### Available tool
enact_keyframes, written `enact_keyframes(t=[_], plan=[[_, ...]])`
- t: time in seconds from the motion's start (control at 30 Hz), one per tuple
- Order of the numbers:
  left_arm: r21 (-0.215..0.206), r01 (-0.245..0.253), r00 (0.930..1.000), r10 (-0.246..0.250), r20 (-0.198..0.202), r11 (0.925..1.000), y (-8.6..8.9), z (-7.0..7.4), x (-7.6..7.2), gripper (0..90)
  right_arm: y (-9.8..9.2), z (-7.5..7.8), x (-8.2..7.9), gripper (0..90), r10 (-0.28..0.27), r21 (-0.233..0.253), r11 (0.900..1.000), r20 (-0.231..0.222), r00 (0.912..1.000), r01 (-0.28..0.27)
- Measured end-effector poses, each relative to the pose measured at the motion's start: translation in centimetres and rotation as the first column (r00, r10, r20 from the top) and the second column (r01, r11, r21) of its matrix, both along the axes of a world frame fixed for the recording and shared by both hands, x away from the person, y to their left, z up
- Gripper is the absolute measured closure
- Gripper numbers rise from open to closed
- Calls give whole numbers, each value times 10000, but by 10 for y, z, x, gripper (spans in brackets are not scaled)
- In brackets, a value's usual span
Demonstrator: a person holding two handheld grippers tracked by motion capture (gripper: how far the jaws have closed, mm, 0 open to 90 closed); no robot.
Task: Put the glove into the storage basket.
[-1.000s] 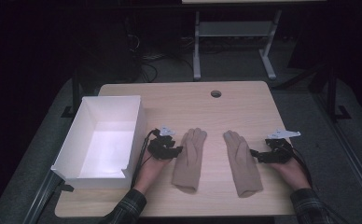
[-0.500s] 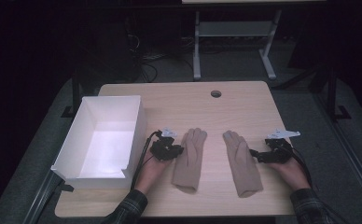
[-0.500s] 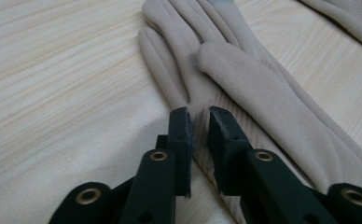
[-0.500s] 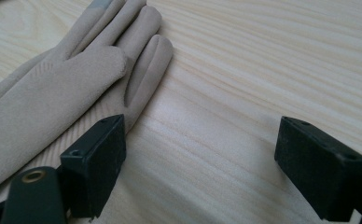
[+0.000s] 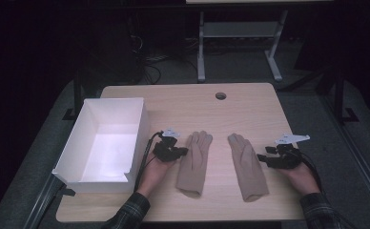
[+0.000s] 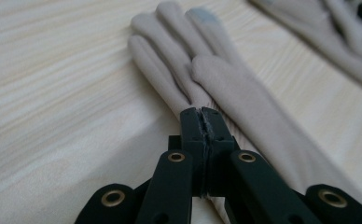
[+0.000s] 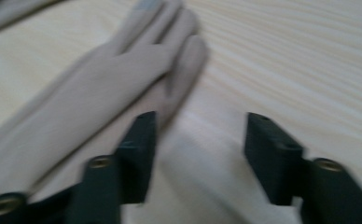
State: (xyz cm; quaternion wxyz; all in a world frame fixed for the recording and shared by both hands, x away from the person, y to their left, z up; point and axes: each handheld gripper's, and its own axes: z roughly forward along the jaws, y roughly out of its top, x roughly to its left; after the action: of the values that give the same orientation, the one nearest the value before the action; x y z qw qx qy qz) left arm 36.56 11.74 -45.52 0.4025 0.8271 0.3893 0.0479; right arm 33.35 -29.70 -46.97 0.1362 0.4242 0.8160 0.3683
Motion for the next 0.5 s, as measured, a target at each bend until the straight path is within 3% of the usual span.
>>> enact_keyframes(t=[0.17,0.5], plan=[[-382,317,9995,-319,-52,9988,1,8,-3,889,5,5,-12,899,1072,133,9942,-362,9936,-1068],[-862,399,9990,-412,-141,9955,0,11,-3,889,27,3,-6,900,1890,372,9817,-594,9802,-1870]])
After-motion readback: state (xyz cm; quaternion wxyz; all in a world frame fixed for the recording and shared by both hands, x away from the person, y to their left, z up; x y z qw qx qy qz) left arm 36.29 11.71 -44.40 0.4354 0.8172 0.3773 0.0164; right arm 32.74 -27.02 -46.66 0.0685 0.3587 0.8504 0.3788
